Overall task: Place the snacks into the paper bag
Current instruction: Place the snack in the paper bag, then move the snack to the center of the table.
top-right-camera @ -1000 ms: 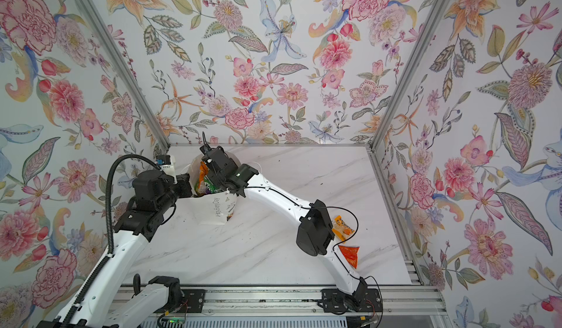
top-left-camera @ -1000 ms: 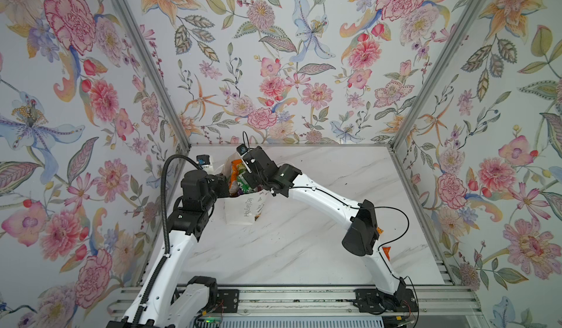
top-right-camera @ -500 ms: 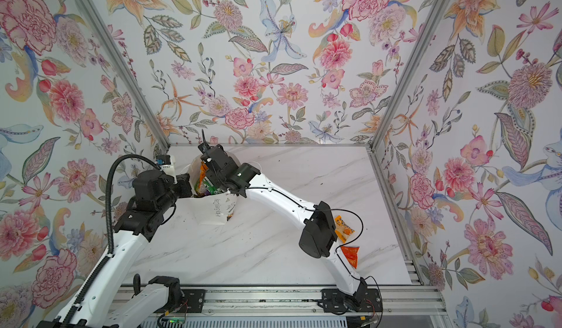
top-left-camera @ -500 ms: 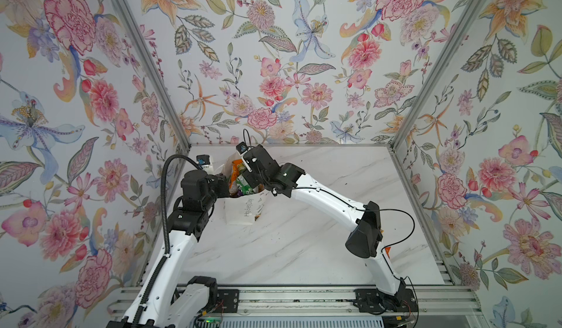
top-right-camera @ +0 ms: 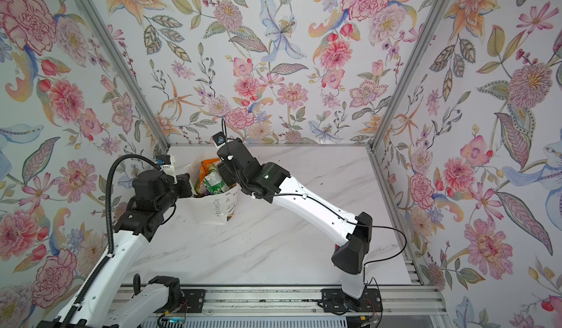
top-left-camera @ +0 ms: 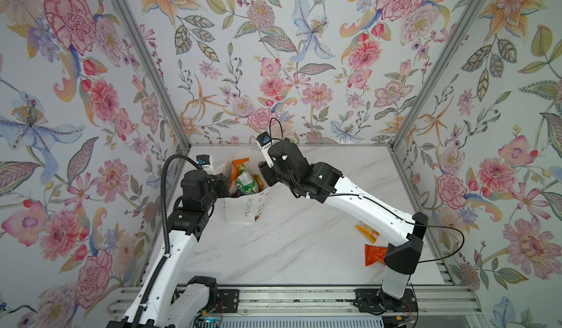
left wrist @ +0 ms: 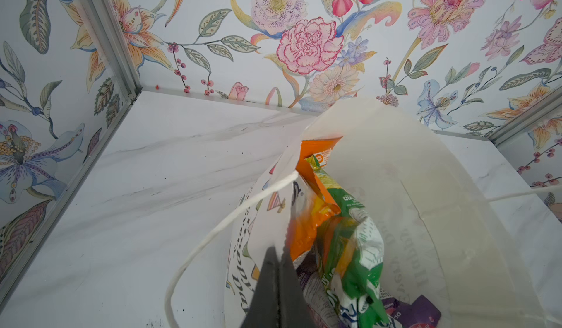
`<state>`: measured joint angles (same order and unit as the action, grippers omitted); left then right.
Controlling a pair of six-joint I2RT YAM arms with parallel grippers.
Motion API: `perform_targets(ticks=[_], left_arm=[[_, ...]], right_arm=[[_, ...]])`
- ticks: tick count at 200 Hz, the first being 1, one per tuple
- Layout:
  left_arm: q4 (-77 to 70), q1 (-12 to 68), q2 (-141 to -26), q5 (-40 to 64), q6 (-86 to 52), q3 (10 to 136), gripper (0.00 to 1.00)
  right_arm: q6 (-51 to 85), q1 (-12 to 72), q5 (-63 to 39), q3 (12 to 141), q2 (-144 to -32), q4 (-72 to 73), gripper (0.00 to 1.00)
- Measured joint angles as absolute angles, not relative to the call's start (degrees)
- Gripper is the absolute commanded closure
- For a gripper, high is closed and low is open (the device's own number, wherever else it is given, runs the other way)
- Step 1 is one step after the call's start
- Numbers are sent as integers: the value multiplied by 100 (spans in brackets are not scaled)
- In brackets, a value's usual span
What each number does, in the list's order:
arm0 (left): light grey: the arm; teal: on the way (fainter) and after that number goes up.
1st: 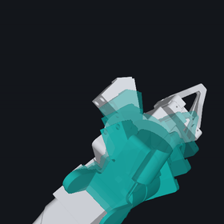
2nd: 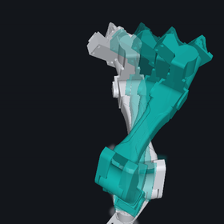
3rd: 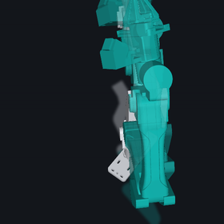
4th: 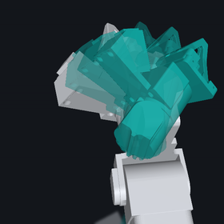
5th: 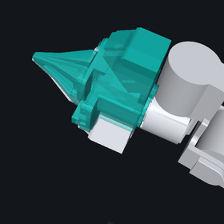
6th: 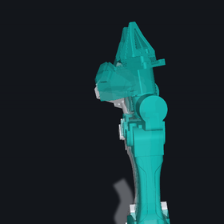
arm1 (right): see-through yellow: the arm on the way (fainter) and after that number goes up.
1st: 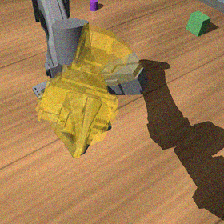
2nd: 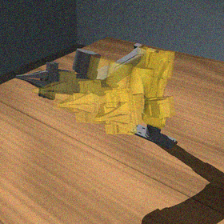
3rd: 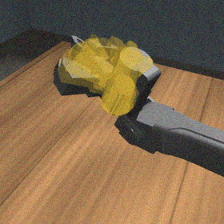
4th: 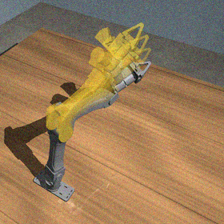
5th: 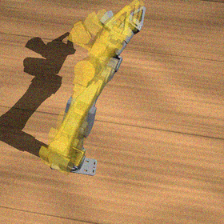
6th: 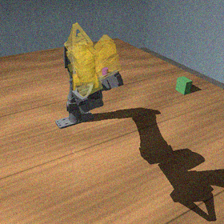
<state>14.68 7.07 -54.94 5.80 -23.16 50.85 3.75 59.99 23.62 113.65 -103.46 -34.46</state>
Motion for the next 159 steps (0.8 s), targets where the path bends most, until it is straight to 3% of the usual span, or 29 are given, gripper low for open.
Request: perform_targets(ticks=[105, 131, 159], left_arm=[[1468, 705, -5494, 580, -2316, 5085, 100], [1466, 705, -5494, 580, -2316, 5085, 100], [1466, 705, -5494, 580, -2316, 5085, 100]], right_arm=[[1118, 5546, 3094, 8517, -8068, -3472, 44], [1660, 4845, 2842, 7612, -7411, -3452, 44], [2375, 3566, 2018, 6639, -6886, -3448, 44]])
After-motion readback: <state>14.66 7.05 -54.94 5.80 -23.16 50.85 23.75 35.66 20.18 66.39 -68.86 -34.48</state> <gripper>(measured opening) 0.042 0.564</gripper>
